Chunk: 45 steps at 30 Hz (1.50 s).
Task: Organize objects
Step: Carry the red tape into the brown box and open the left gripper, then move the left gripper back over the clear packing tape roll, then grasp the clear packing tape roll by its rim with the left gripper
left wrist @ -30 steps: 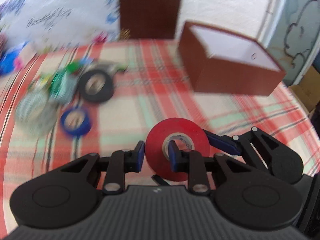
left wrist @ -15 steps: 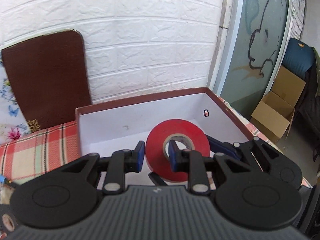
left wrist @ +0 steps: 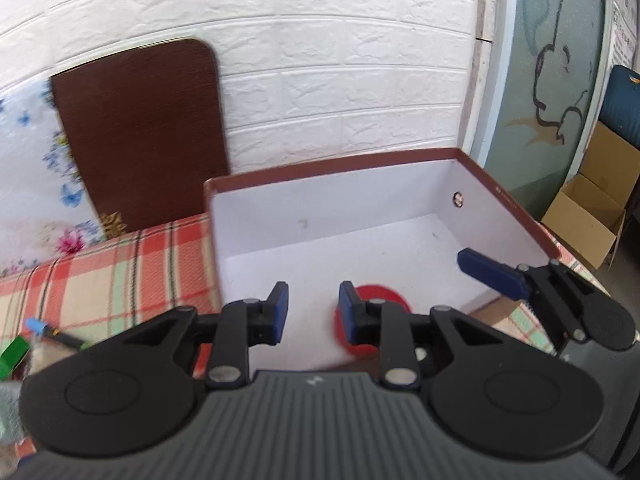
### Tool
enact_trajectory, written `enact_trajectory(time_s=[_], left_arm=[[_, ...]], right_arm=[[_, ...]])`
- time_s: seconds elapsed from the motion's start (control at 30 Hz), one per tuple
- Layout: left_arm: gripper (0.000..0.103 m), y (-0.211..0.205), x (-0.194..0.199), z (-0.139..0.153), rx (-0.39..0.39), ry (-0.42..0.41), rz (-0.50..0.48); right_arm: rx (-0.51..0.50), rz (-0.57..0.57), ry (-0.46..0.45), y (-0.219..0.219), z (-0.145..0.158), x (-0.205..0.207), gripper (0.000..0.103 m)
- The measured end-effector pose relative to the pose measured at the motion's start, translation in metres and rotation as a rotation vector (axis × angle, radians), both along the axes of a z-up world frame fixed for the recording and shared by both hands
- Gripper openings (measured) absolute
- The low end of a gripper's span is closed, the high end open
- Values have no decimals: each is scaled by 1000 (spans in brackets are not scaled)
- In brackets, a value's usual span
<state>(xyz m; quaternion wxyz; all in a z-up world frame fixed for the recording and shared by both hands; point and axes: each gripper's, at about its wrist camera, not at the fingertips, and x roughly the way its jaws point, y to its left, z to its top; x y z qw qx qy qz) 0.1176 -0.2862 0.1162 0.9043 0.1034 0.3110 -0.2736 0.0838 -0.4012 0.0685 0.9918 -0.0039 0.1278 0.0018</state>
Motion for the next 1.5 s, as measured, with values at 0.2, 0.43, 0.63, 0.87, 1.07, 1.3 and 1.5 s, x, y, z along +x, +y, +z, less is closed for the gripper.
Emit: enact_trajectory(time_s=[0.2, 0.43, 0.63, 0.87, 1.07, 1.3, 1.5], left_arm=[[37, 58, -26, 3, 33, -2, 89], [44, 139, -40, -16, 48, 17, 201], [47, 258, -56, -52, -30, 69, 361], [45, 405, -69, -92, -110, 146, 566], [47, 444, -37, -79, -268, 146, 577], [35, 406, 35, -78, -151, 169, 536], [19, 409, 33, -88, -168, 186, 530]], right_arm=[[4, 48, -9, 9, -6, -24, 65], [67, 161, 115, 59, -25, -37, 65], [63, 335, 288, 138, -50, -41, 62], [-72, 547, 347, 235, -60, -45, 61], [-167, 601, 322, 295, -53, -17, 60], [-244, 596, 279, 339, -58, 29, 72], [-271, 622, 306, 362, -73, 51, 82]])
